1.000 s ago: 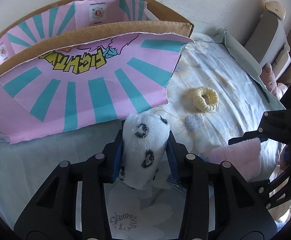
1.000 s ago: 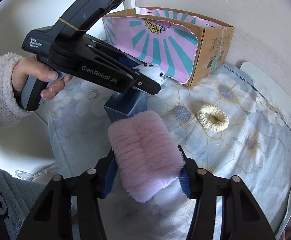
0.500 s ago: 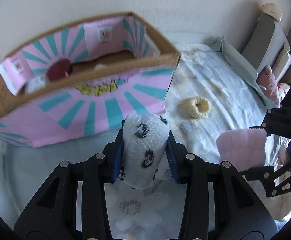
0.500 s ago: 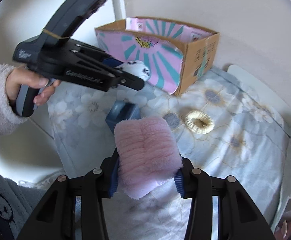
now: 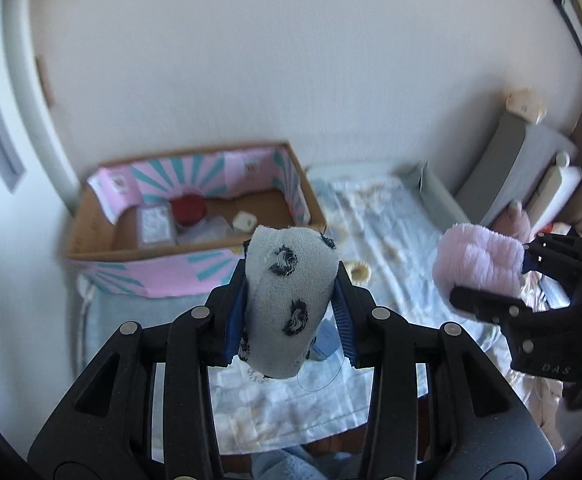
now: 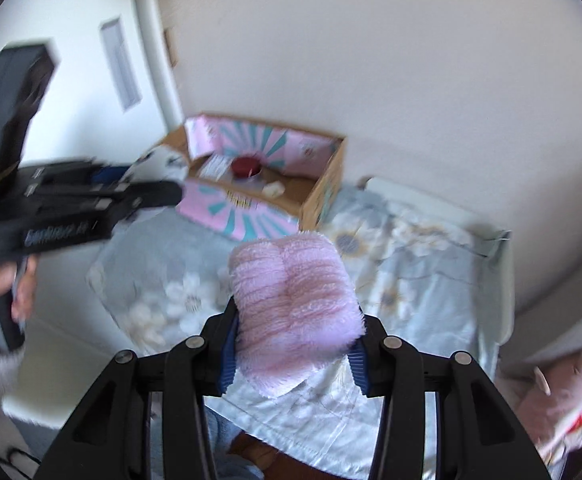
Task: Organize objects
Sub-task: 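Grasp the panda-print sock with left tool while right tool grasps the pink cloth, then carry the sock and pink cloth into the box and open both tools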
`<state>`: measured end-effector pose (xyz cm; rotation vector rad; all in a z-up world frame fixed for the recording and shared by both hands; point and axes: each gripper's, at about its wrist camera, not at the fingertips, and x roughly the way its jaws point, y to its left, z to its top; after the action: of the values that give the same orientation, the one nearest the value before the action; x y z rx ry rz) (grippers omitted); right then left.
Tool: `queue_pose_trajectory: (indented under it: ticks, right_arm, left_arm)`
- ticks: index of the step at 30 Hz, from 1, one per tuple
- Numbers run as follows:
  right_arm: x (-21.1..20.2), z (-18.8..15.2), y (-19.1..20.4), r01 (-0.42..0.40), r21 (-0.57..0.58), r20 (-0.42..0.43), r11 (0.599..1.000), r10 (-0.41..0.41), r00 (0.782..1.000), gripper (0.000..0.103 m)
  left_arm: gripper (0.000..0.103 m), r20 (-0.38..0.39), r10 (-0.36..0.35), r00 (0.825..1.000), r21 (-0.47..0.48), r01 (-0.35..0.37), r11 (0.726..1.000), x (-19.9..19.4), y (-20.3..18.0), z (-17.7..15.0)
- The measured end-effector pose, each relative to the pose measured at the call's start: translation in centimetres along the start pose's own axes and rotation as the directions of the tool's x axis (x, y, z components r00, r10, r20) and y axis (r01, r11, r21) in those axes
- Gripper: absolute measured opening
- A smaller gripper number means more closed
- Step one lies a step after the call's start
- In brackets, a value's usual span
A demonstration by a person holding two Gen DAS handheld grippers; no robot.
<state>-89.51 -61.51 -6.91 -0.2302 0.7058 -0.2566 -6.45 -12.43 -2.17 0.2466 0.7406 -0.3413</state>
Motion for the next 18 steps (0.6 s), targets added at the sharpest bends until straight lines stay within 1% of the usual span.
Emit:
queue_pose_trajectory:
  ticks: [4, 8, 10, 13, 18]
  right_arm:
    - [-3.1, 2.2, 1.2, 0.095, 0.069, 0.014, 0.993, -0.096, 0.995, 0.042]
    - [-4.6, 3.8, 1.7, 0.168, 0.11, 0.026, 0.98, -0.172, 0.985, 0.042]
    - [-4.9, 4.5, 2.0, 0.172, 0.127, 0.034, 0.977, -0.178, 0.983, 0.042]
    - [-4.6, 5.8, 2.5, 0.188, 0.121, 0.033, 0.975, -0.193, 0.981, 0.042]
    - [-3.1, 8.2, 3.9, 0.166, 0.098, 0.037, 0.981, -0.17, 0.985, 0.042]
  left_arm:
    - [0.035, 0.038, 0.012, 0.999, -0.033, -0.011, 0.999, -3.4, 0.4, 1.3]
    - [0.035, 0.073, 0.04, 0.997, -0.035, -0.037, 0.999, -5.8, 1.0, 2.7]
    - [0.035, 0.086, 0.051, 0.995, -0.033, -0.049, 0.998, -6.5, 1.6, 3.3]
    - [0.035, 0.101, 0.077, 0.992, -0.045, -0.072, 0.996, -7.2, 3.1, 4.2]
    - [0.035, 0.094, 0.117, 0.989, -0.081, -0.11, 0.991, -7.5, 6.1, 5.1]
